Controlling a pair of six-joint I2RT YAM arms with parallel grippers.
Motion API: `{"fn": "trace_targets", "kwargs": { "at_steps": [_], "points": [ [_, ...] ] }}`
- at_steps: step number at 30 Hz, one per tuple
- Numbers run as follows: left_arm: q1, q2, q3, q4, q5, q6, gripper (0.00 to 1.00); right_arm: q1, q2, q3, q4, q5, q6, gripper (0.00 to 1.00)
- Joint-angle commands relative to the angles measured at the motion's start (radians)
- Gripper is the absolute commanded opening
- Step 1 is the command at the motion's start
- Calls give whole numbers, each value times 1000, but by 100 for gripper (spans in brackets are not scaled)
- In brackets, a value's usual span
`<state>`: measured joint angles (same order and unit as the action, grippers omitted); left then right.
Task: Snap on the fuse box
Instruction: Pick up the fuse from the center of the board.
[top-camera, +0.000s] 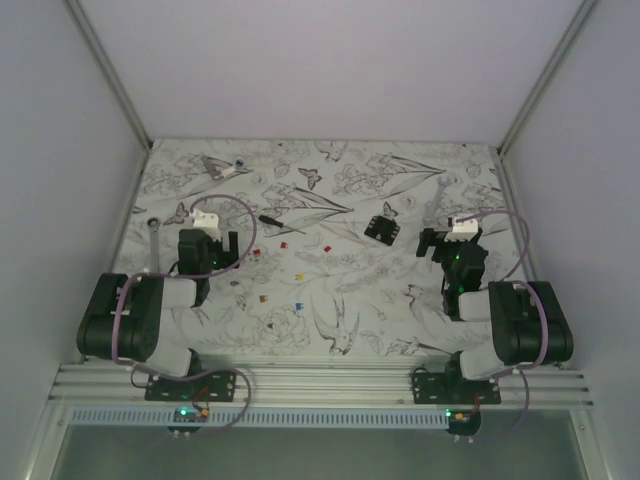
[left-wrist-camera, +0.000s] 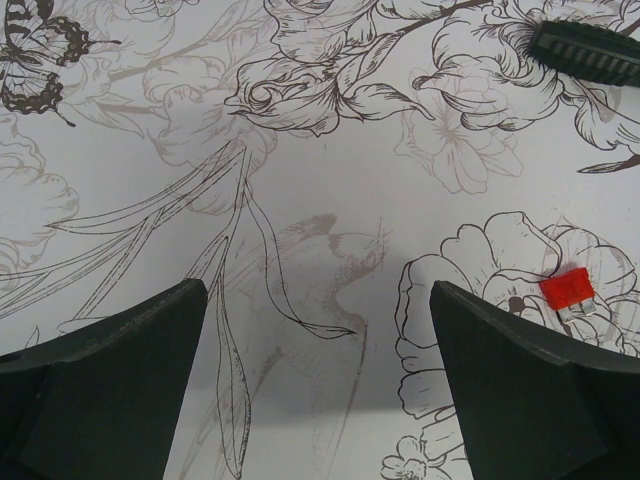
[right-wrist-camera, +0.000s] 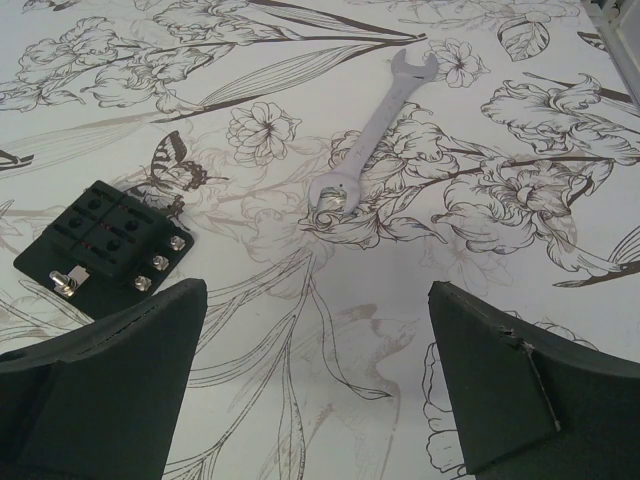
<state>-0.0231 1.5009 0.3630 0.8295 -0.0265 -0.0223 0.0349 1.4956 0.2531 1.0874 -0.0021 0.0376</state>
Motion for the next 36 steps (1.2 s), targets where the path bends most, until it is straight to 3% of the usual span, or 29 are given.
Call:
{"fn": "trace_targets", "kwargs": {
  "at_steps": [1, 8, 11, 20, 26, 31, 36],
  "points": [
    [9, 7, 16, -4, 17, 5, 100, -6, 6, 20, 13, -1, -2, 100],
    [9, 7, 17, -4, 16, 5, 100, -6, 3, 16, 17, -1, -3, 100],
    [8, -5, 28, -26, 21, 11, 100, -5, -23, 45, -54, -19, -15, 100],
    [2, -261, 136, -435, -40, -86, 100, 66, -173, 207, -487, -62, -39, 100],
    [-13, -451, 205, -677, 37, -252, 100, 186, -256, 356, -824, -61, -40, 100],
    [-63, -465, 252, -830, 174, -378, 100, 317, -252, 433, -1010, -57, -27, 100],
    [-163, -440, 266, -895, 225, -401, 100, 433, -171, 512, -1114, -78, -6, 100]
  ]
}}
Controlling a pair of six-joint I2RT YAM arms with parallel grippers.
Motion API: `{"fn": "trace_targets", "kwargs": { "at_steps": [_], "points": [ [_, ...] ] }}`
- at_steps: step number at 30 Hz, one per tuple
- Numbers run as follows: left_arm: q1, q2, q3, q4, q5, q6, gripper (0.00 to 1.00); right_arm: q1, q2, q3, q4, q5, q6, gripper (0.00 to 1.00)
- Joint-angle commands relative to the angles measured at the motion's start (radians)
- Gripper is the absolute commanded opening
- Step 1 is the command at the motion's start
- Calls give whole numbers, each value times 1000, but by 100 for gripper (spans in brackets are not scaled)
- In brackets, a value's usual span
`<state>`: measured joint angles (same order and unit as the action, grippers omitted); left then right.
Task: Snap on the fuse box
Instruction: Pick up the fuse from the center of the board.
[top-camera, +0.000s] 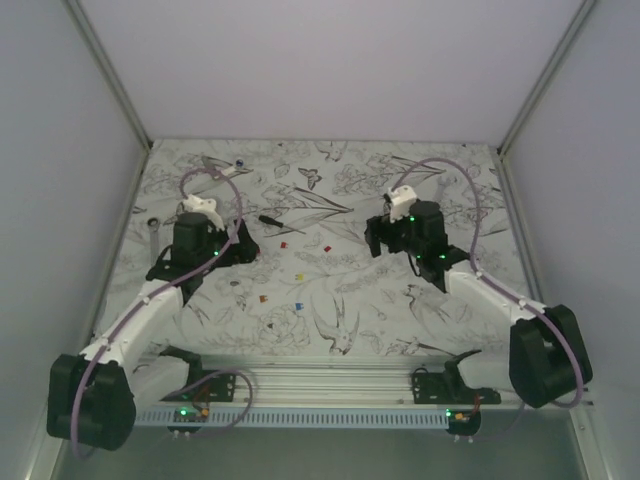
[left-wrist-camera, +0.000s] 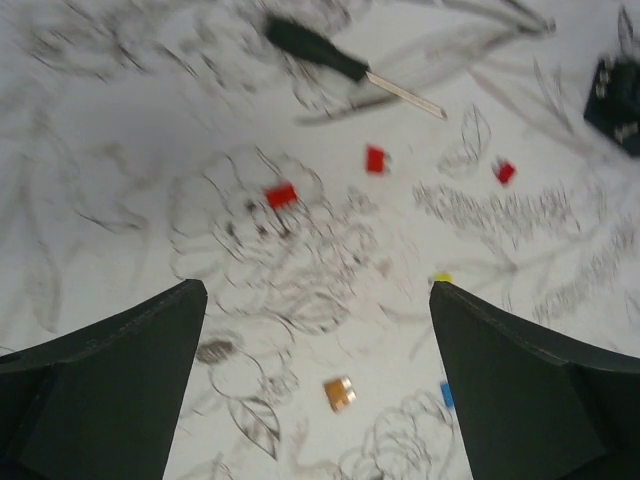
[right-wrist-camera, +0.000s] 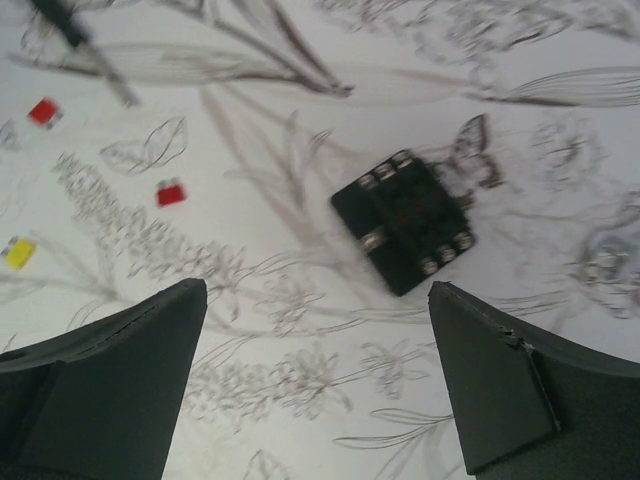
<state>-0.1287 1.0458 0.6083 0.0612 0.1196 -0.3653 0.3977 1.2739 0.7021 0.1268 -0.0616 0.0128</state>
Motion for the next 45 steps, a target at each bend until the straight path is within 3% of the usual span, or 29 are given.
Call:
{"fn": "trace_targets", "kwargs": {
  "at_steps": [1, 11, 20, 32, 45],
  "points": [
    [-73, 16, 21, -137, 81, -61, 100, 90, 71, 81, -173, -18, 25, 99],
    [-95, 71, 15, -116, 131, -107, 100, 248, 299, 220, -211, -28, -18, 86],
    [-83, 147, 19, -51, 198, -171, 100, 315, 560, 452, -311, 0, -55, 71],
    [-53, 158, 15, -46, 196, -173, 100, 328, 756, 734, -534, 78, -47, 59],
    [-49, 171, 24, -47, 208, -166, 100, 330, 850, 835, -611, 100, -70, 44]
  ]
}}
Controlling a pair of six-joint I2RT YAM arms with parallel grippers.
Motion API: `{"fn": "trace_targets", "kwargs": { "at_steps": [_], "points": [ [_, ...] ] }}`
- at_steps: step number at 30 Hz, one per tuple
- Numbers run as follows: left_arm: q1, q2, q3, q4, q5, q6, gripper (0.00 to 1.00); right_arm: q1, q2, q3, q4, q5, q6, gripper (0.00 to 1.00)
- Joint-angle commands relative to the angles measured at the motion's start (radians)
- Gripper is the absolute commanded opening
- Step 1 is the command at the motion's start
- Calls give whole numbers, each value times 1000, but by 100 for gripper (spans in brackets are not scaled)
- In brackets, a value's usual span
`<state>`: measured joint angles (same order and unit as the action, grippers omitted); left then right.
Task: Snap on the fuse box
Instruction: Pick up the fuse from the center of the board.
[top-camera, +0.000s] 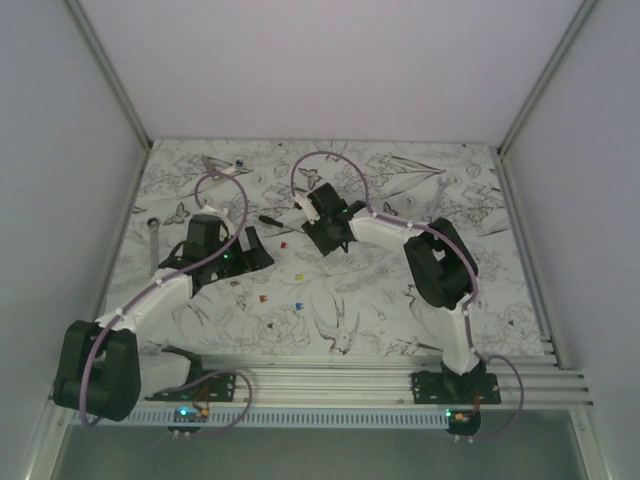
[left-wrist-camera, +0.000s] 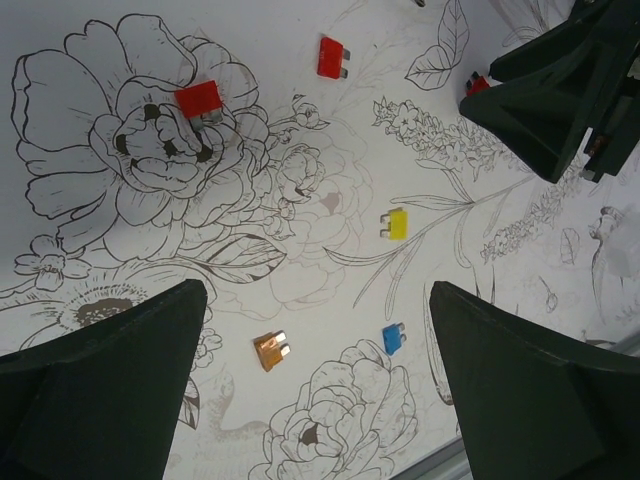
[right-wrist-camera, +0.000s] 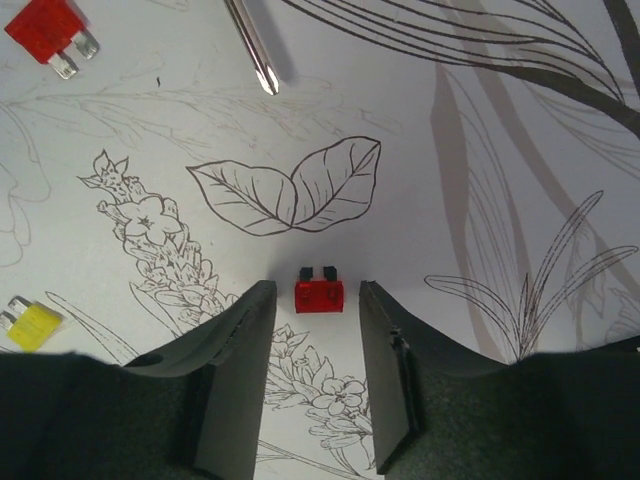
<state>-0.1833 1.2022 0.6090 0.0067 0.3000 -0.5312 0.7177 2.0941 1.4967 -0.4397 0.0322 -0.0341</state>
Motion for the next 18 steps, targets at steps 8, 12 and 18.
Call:
{"fn": "trace_targets", "kwargs": {
  "at_steps": [8, 12, 18],
  "points": [
    [6, 7, 24, 7, 40, -8, 100, 9, 21, 33, -79, 3, -24, 31],
    [6, 8, 26, 7, 53, -14, 100, 10, 5, 17, -82, 10, -26, 27],
    [5, 5, 28, 9, 73, -29, 100, 12, -21, 0, -80, 9, -34, 23]
  ]
}}
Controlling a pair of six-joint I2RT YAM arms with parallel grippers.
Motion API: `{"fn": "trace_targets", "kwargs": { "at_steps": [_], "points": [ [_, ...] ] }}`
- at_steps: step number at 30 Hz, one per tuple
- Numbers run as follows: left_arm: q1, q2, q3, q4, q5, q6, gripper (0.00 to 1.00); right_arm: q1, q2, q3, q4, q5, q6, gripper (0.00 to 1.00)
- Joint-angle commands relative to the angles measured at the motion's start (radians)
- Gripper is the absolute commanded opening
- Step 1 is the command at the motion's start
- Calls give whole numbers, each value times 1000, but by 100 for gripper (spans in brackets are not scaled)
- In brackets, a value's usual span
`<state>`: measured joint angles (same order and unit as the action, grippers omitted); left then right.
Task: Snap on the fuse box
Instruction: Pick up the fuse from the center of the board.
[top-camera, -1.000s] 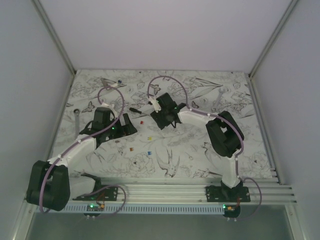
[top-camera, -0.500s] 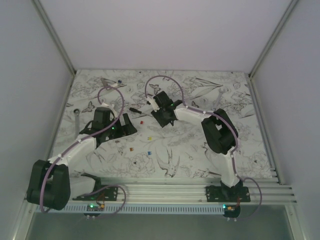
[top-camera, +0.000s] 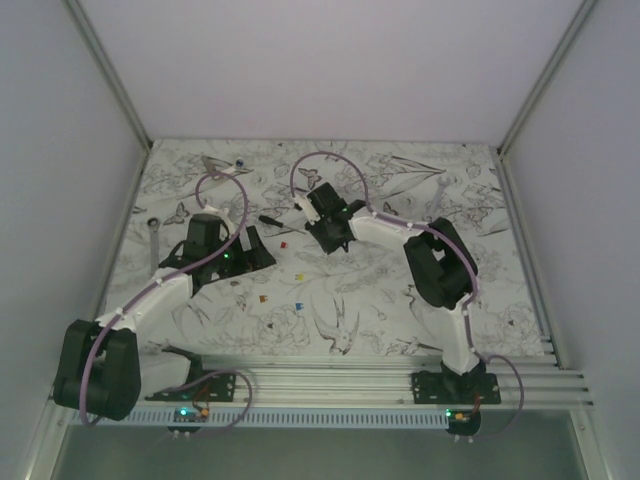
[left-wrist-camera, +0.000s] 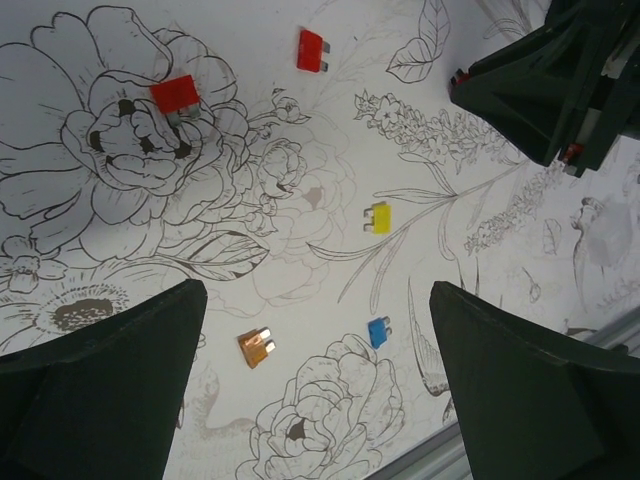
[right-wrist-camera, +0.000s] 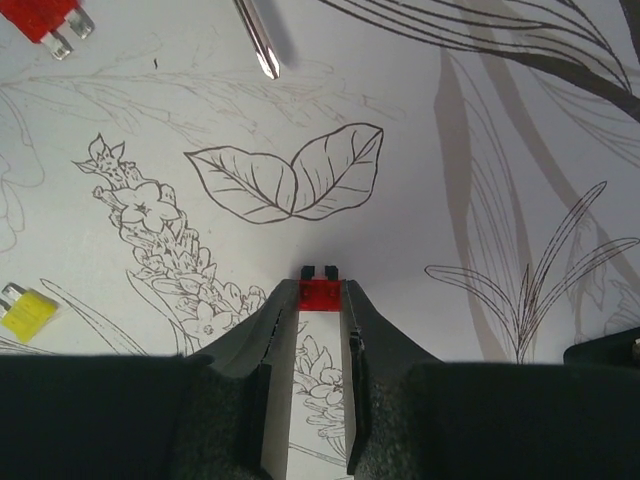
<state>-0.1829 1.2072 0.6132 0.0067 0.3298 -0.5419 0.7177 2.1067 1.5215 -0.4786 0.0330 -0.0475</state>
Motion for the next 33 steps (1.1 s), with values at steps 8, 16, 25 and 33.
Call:
{"fn": "trace_targets", "kwargs": {
  "at_steps": [8, 16, 25, 33],
  "points": [
    [-25, 17, 44, 18, 81, -68, 100, 22, -178, -153, 66, -65, -55, 24],
    [-31, 24, 46, 38, 97, -134, 98, 23, -255, -240, 98, -51, -39, 41],
    [-55, 54, 46, 38, 76, -131, 98, 61, -245, -253, 66, 110, 214, 53],
    [-55, 13, 31, 28, 39, -120, 98, 92, -176, -148, -75, 210, 366, 64]
  ]
}}
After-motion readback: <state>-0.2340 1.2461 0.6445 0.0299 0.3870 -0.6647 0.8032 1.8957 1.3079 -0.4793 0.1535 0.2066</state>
